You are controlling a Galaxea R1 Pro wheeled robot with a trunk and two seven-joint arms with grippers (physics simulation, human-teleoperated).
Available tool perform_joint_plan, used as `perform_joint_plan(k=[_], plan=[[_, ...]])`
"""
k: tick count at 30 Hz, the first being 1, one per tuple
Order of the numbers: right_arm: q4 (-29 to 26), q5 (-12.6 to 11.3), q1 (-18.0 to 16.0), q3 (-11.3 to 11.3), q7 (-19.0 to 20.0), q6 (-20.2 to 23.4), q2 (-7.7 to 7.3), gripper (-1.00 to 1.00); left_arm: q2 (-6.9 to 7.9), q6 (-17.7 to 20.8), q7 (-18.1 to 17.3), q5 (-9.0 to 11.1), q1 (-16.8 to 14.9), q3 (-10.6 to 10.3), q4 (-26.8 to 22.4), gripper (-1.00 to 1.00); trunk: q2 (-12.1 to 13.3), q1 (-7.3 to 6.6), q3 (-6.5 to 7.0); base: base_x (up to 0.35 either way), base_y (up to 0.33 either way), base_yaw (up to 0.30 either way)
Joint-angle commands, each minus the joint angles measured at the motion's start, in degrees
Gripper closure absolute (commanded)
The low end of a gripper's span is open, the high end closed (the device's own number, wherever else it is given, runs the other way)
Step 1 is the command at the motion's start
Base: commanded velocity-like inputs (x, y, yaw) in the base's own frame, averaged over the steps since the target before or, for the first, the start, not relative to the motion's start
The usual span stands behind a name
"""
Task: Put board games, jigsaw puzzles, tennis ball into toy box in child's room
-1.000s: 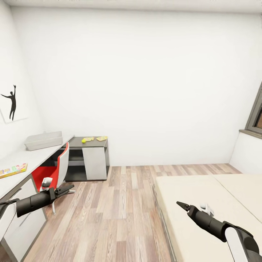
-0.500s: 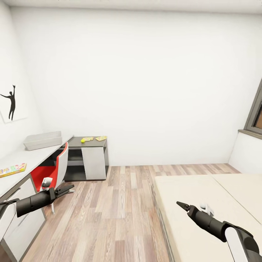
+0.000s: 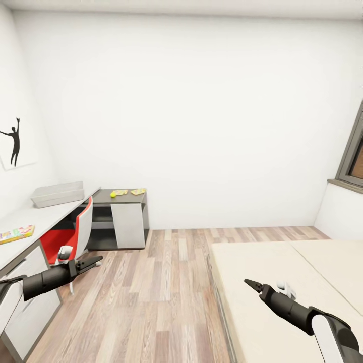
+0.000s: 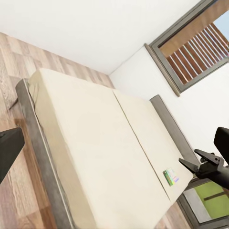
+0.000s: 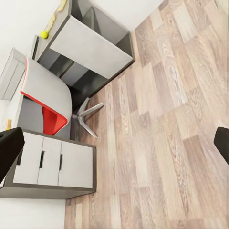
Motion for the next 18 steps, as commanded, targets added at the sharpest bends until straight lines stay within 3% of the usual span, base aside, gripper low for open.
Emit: perform_joint_plan(k=[1,18], plan=[[0.01,0.24,-0.03,-0.1,0.37,0.28,0.01,-1.0,-0.01,0.27,-0.13,0.05,-0.02,0.05,0.01,-1.0,-0.04,0.02,-0.03,-0.02,-0.044,0.0],[-0.01,0.24,-0.04,-0.15,0.19,0.28,0.03,-1.0,0.0,0.27,-0.13,0.05,-0.02,0.03,0.01,-1.0,-0.04,0.02,-0.03,-0.003,-0.008,0.0]])
